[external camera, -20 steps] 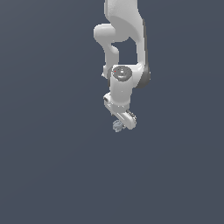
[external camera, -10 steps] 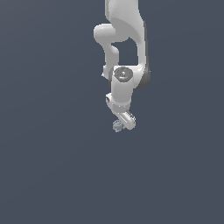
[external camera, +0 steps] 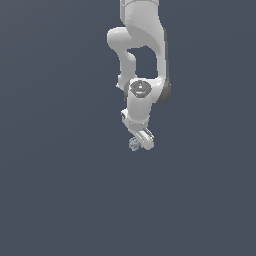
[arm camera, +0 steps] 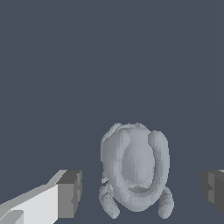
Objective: Pick up the object and move it to a goal position.
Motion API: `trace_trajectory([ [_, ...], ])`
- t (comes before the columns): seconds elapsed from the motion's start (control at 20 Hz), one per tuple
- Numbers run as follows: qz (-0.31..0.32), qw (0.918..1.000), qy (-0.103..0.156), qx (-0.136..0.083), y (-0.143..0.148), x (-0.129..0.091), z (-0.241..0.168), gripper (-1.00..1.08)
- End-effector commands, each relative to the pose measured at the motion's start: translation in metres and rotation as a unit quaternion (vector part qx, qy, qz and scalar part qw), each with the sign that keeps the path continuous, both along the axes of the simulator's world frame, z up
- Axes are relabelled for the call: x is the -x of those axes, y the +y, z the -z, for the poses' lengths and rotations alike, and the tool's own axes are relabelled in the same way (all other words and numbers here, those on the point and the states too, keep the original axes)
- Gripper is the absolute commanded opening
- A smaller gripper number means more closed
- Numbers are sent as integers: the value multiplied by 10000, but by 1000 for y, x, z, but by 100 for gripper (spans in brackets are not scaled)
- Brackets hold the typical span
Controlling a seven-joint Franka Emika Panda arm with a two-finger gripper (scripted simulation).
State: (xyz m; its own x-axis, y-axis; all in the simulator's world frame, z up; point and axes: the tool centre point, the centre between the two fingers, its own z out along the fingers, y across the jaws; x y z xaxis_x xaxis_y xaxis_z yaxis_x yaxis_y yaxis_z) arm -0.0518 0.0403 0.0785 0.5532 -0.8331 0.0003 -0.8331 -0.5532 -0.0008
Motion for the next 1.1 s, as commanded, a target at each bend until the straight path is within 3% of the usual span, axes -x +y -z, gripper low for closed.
trace_trajectory([
  [0.0,7,10000,5,1,0,1,12,100],
  [0.45,14,10000,5,2,0,0,36,100],
  [0.5,14,10000,5,2,0,0,36,-100],
  [1.05,15,10000,-4,-2,0,0,35,-100],
])
